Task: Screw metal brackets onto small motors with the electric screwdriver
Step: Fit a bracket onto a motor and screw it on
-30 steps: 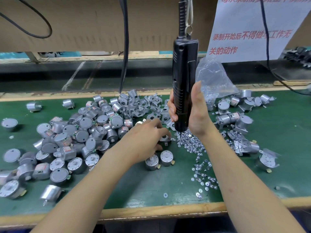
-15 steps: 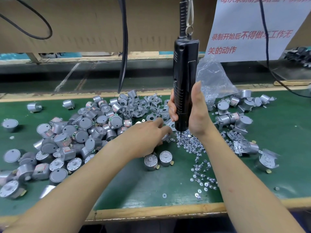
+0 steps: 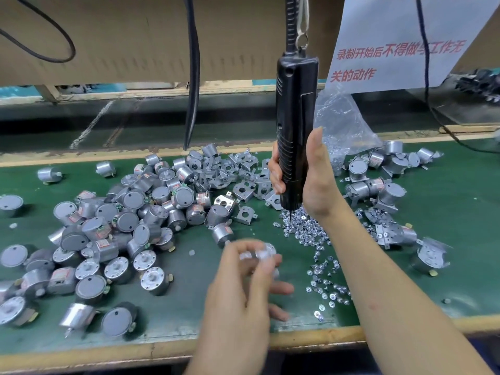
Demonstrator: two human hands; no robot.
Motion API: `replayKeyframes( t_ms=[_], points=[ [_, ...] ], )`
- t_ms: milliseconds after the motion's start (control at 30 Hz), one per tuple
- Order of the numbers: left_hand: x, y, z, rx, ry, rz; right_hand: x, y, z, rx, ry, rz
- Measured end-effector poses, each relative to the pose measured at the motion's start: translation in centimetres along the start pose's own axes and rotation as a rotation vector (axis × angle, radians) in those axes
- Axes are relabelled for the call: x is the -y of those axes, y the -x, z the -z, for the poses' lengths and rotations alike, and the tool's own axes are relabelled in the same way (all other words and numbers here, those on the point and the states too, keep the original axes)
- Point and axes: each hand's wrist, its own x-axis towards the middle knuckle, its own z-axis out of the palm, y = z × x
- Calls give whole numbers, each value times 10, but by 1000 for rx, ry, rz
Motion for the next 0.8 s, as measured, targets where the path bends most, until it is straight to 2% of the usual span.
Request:
replayKeyframes(
  t_ms=[100,167,300,467,667,800],
  points=[
    [17,24,-18,-152,103,15,0,0,0,-1,-2,4],
    [25,29,-25,-192,55,20,1,0,-1,5,10,8],
    [36,21,-22,-248,-166,-31,0,1,-2,10,29,15],
    [36,4,-8,-338,-618,-287,0,1,-2,8,36,16],
    [42,-5,-1,-366,-887,-338,0,1,-2,13,32,11],
    [38,-16,6,-407,-943,-285,0,1,-2,14,32,18]
  ],
)
